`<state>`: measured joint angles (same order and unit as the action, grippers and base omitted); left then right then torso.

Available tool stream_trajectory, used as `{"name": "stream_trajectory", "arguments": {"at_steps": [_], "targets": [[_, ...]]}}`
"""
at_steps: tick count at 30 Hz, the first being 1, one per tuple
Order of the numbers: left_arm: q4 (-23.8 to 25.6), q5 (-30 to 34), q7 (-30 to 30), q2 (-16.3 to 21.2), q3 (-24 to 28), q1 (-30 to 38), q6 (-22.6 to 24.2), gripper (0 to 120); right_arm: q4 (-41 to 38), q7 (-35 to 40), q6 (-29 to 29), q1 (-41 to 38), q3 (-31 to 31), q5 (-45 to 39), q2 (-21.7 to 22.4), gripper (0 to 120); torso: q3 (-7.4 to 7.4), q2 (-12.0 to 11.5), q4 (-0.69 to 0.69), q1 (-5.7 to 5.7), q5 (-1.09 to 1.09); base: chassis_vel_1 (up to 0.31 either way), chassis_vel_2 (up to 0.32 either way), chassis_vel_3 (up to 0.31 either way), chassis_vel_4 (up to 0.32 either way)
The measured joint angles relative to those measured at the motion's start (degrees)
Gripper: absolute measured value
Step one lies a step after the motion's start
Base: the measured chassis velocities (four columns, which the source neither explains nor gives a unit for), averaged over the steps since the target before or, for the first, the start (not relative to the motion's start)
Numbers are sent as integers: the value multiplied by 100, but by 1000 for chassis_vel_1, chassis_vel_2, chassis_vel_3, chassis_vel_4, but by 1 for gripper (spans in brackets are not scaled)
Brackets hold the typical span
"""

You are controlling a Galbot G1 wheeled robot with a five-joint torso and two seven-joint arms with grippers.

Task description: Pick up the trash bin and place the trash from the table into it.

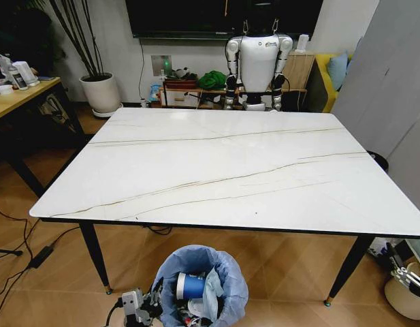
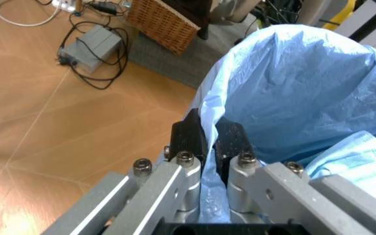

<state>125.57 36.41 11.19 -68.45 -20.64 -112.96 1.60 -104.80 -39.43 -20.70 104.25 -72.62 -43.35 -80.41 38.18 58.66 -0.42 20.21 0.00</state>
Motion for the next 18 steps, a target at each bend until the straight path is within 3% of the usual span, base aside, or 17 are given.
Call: {"name": "stream_trajectory", "arguments": {"at_steps": [18], "targets": [[17,-86,22,-312,-137,-27,-13,0,244,94,-9,-283,280,-296,320,100,1,0,0,0,1,0,0,0,0]]}}
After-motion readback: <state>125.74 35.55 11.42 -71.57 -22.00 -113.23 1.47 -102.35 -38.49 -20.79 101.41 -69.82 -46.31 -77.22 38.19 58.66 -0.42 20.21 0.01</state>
